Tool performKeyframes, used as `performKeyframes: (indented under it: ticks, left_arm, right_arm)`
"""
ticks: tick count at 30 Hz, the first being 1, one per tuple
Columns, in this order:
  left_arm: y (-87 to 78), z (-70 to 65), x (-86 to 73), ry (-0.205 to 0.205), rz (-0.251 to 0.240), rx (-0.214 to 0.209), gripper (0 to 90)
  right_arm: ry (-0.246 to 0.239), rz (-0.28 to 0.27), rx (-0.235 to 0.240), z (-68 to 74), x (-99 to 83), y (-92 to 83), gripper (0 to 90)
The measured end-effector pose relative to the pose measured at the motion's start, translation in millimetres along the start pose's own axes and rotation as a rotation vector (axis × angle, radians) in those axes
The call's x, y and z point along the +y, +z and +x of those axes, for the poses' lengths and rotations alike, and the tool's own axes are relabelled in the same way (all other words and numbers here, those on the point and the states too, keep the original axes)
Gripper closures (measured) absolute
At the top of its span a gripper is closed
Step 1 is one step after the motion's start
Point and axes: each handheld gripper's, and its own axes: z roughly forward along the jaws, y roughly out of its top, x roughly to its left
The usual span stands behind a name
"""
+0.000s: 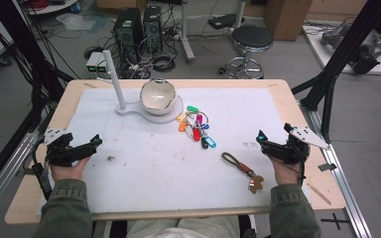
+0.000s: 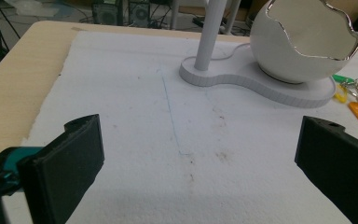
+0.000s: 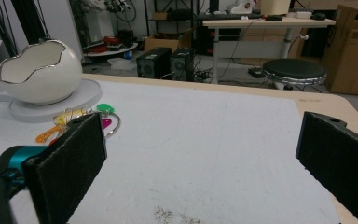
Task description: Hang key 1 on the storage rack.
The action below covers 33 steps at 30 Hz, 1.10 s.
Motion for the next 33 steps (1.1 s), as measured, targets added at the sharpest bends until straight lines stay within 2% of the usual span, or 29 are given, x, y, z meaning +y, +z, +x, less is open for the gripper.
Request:
performKeyframes:
  ticks: [10,18,27,33]
  left_arm:
    - [0.2,0.1,-0.1,0.000,0.009,-0.004,1.7]
    - [1.0,-0.2,-0.3,-0.002,0.009,-0.006,1.7]
    - [1.2,0.1,-0.5,0.002,0.017,-0.003,1.7]
    - [0.7,0.5,-0.3,-0.002,0.014,0.002,1.7]
  right_arm:
    - [-0.001,0.009,0.029,2.6,1.1,0.0,0.7]
    - [-0.029,0.051,0.050,7.5,1.2,3.0,0.7]
    - [-0.052,0.090,0.097,14.1,1.4,4.5,0.7]
    - [-0.079,0.148,0.140,17.7,-0.3,8.3,0.7]
